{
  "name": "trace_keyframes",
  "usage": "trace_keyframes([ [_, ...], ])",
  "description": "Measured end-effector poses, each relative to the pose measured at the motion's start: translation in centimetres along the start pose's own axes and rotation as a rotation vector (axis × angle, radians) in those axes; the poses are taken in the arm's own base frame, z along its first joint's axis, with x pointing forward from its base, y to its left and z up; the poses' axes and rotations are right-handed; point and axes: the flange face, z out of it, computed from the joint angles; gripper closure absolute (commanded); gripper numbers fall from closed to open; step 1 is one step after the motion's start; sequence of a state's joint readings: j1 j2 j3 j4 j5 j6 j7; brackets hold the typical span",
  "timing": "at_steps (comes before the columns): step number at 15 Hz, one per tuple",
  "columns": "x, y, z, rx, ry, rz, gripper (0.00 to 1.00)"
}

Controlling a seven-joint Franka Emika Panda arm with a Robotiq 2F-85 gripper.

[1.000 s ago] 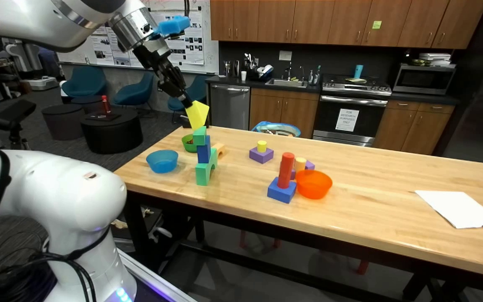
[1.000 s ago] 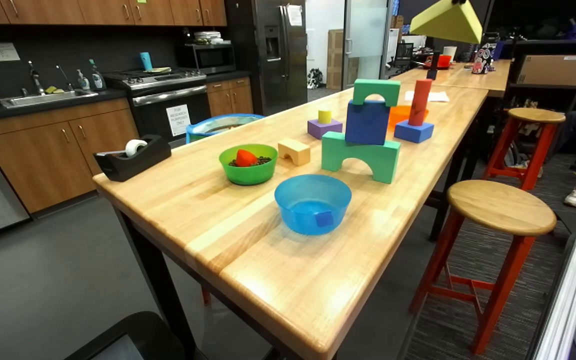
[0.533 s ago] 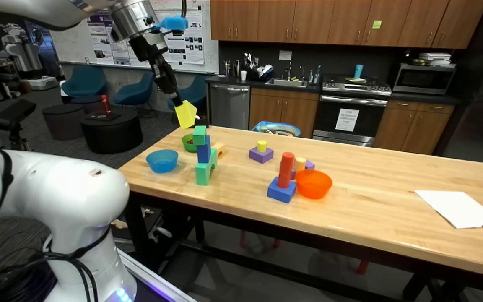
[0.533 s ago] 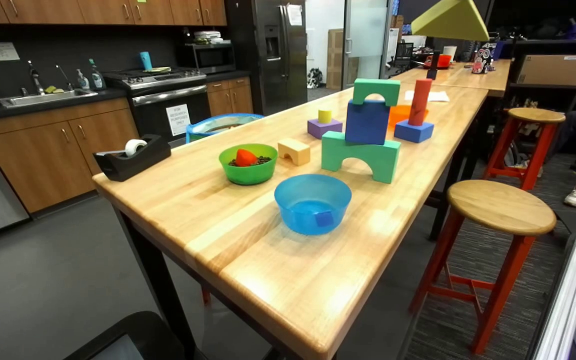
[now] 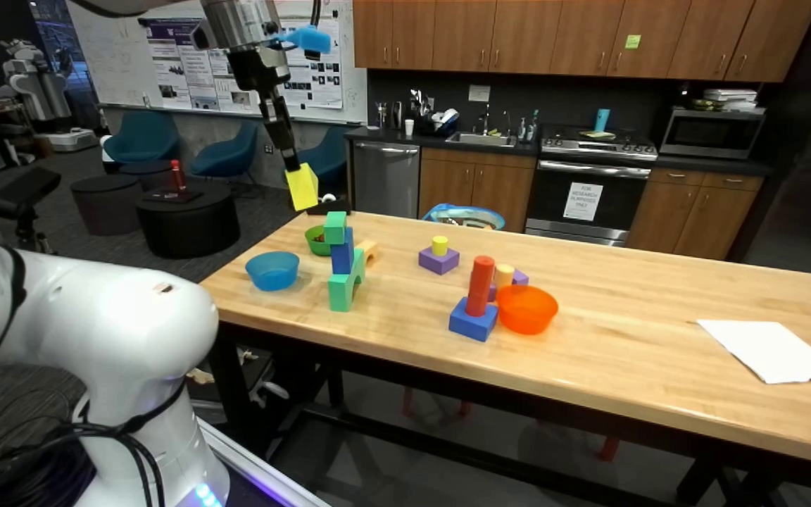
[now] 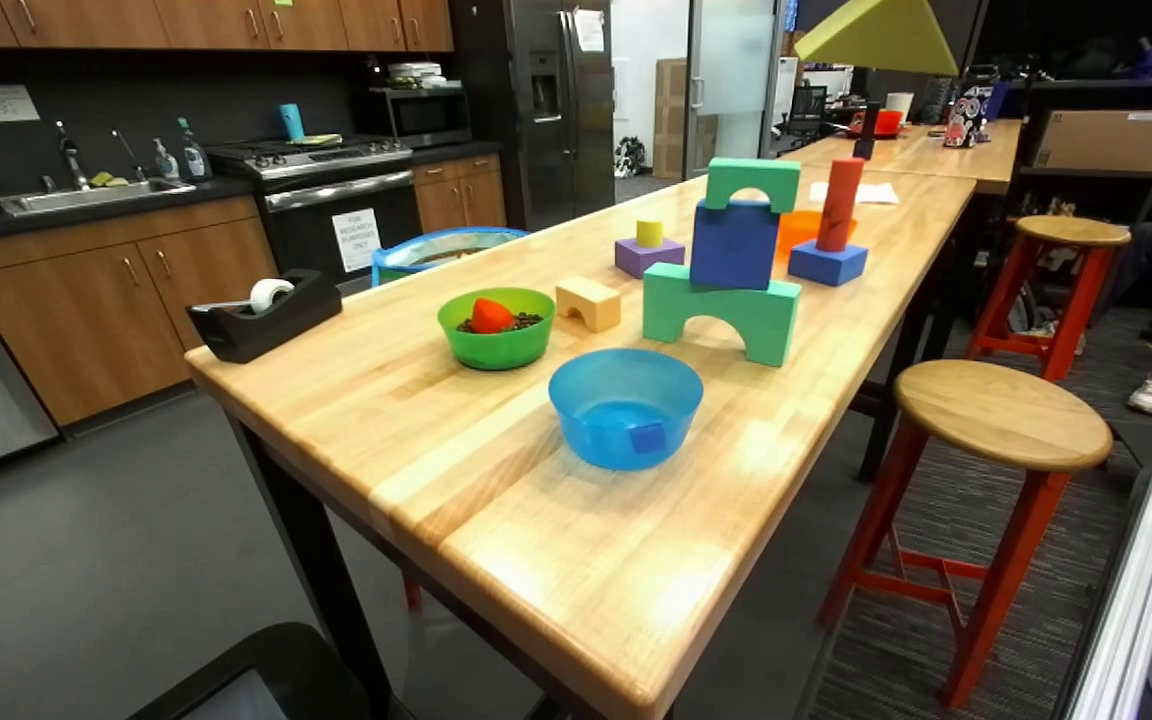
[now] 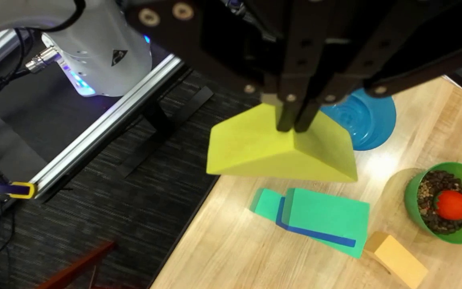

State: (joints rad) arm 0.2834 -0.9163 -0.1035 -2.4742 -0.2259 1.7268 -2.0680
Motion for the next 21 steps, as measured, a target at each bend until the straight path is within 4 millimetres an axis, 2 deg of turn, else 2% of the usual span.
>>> trace_keyframes([
  [6, -3.2, 1.9, 1.2, -0.020, 0.104, 0.035, 0.99],
  [12, -6.0, 3.6, 2.3, -0.033, 0.124, 0.108, 0.99],
  [21, -7.2, 5.2, 4.6, 0.003, 0.160, 0.148, 0.99],
])
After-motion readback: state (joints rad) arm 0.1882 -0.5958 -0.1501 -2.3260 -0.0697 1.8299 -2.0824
